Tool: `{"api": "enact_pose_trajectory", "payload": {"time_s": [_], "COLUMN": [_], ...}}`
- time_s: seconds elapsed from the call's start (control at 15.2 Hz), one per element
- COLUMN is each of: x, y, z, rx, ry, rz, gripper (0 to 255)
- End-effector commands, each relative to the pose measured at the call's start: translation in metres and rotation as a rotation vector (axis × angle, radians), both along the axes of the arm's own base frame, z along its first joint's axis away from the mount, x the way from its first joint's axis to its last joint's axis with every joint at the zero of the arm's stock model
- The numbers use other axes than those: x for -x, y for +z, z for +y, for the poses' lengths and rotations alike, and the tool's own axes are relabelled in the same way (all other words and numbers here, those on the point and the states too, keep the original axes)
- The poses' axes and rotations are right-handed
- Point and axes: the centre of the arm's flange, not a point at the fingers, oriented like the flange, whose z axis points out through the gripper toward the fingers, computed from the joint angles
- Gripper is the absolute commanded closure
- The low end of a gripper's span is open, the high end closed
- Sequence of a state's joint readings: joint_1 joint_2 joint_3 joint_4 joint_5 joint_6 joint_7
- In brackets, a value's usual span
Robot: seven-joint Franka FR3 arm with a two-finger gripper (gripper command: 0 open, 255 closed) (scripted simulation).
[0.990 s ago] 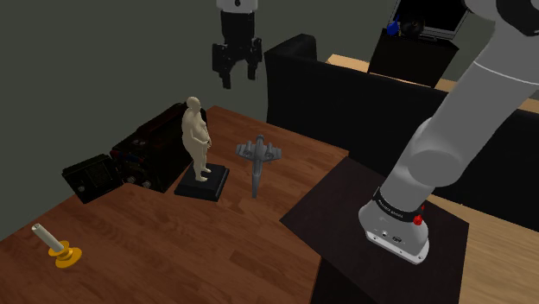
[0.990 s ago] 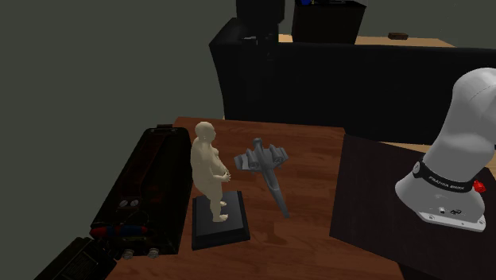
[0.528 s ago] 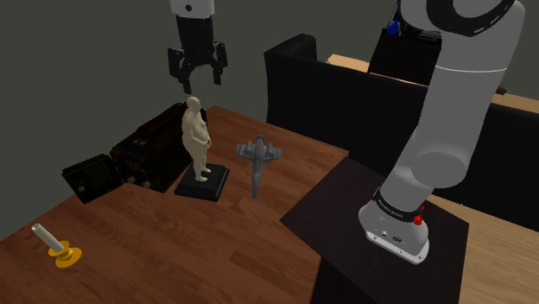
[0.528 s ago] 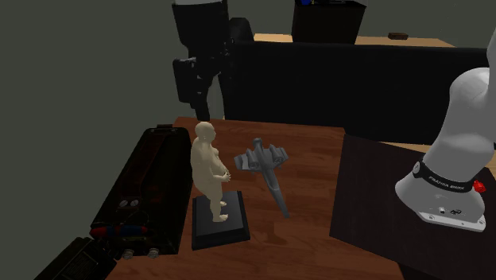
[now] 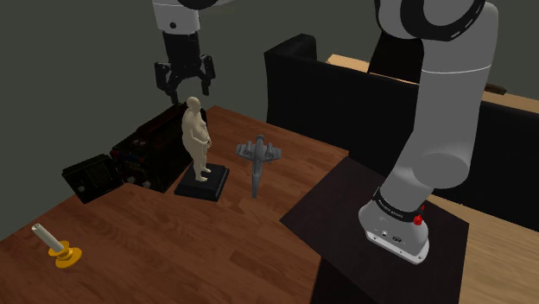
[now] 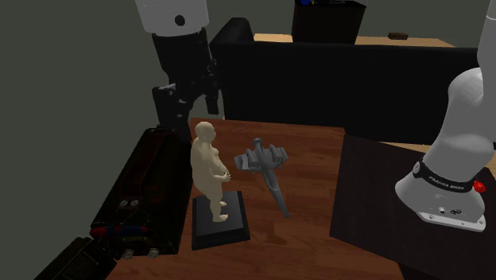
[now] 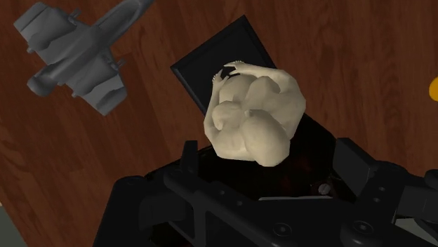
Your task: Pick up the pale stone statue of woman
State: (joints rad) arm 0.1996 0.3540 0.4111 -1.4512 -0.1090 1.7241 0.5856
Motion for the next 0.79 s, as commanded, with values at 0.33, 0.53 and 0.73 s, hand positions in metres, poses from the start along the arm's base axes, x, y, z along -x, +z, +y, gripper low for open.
{"api": "enact_pose_trajectory", "payload": {"time_s": [0.33,0.53,0.73], "x": [0.0011,0.0011,0.0012], "y": [-0.0134,-0.0134,-0.0134], "z": [0.0004,0.0004,0.0002], "rx": [0.000,0.000,0.000], "ry": [0.000,0.000,0.000], "rz": [-0.001,-0.001,-0.001], "gripper": [255,255,255]}}
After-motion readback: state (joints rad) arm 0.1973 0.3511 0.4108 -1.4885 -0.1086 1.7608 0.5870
